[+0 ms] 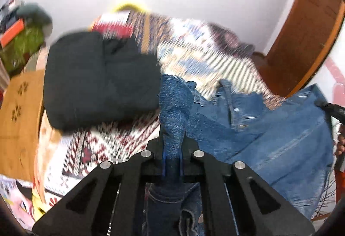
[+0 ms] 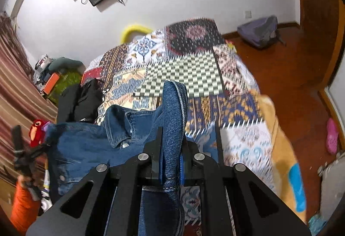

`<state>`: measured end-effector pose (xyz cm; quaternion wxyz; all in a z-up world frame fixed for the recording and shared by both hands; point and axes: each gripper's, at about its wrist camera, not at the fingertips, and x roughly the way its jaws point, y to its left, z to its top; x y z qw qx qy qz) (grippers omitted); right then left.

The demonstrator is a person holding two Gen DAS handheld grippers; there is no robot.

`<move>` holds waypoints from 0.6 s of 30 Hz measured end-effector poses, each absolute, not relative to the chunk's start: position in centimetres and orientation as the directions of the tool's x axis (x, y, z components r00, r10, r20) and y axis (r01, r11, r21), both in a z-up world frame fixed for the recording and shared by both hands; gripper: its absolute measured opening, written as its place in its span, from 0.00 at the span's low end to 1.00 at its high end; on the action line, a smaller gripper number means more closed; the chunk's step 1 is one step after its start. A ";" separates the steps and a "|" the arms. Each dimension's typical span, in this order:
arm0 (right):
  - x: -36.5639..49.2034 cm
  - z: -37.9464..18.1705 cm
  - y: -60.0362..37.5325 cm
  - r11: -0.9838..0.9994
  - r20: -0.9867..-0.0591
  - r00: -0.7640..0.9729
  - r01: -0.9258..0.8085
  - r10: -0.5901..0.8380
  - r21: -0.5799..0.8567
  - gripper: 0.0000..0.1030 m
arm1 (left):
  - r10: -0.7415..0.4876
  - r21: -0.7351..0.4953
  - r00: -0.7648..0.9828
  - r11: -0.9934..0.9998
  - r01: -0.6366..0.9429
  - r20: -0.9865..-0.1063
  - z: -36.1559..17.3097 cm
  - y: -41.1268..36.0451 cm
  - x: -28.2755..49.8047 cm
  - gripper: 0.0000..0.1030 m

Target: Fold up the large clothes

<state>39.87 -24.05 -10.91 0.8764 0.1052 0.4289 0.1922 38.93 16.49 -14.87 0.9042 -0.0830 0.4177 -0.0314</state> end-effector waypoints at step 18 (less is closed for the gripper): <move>44.4 -9.4 -19.6 0.913 -0.719 0.571 -0.328 0.395 0.241 0.07 | -0.101 -0.173 0.713 0.985 -0.028 -0.694 -12.3 17.7 41.7 0.07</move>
